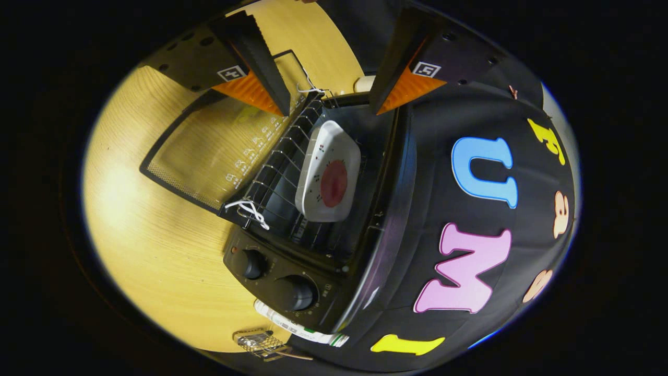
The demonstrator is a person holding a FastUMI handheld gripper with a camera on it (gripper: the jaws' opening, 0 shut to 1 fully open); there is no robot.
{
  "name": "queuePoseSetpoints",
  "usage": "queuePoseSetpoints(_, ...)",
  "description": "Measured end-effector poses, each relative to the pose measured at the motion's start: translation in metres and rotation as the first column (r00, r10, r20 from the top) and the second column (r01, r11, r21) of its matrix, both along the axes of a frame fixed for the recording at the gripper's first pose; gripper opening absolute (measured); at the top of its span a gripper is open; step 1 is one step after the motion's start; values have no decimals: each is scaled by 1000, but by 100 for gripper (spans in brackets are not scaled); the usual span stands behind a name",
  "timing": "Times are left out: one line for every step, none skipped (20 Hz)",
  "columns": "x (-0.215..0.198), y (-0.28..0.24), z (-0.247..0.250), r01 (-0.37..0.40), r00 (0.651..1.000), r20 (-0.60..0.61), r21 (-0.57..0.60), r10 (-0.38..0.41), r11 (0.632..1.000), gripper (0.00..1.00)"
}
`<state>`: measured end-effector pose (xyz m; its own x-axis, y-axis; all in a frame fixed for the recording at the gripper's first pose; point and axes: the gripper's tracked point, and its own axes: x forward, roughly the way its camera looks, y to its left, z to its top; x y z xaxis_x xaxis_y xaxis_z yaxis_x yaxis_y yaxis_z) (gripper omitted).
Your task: Open the toaster oven, put the food inside, and close the toaster oven door.
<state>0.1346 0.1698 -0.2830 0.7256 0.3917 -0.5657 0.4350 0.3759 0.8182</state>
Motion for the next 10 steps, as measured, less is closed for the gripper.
queuePoseSetpoints(-6, 0, 6, -10, 1000, 18, -15, 11, 1000, 99)
queuePoseSetpoints(-11, -2, 11, -18, 999, 29, -36, 19, 999, 98)
queuePoseSetpoints(-18, -3, 16, -31, 998, 48, -65, 34, 997, 99)
queuePoseSetpoints(-26, -6, 13, -49, 997, 50, -110, 54, 993, 99)
queuePoseSetpoints(-35, -11, 10, -75, 995, 46, -161, 83, 984, 99)
queuePoseSetpoints(-42, -15, 6, -96, 993, 46, -211, 108, 973, 99)
queuePoseSetpoints(-50, -20, 4, -116, 990, 51, -257, 133, 960, 99)
queuePoseSetpoints(-56, -24, 6, -131, 986, 65, -293, 157, 947, 99)
queuePoseSetpoints(-62, -24, 7, -150, 980, 75, -325, 184, 934, 99)
queuePoseSetpoints(-68, -25, 9, -174, 973, 83, -360, 217, 917, 99)
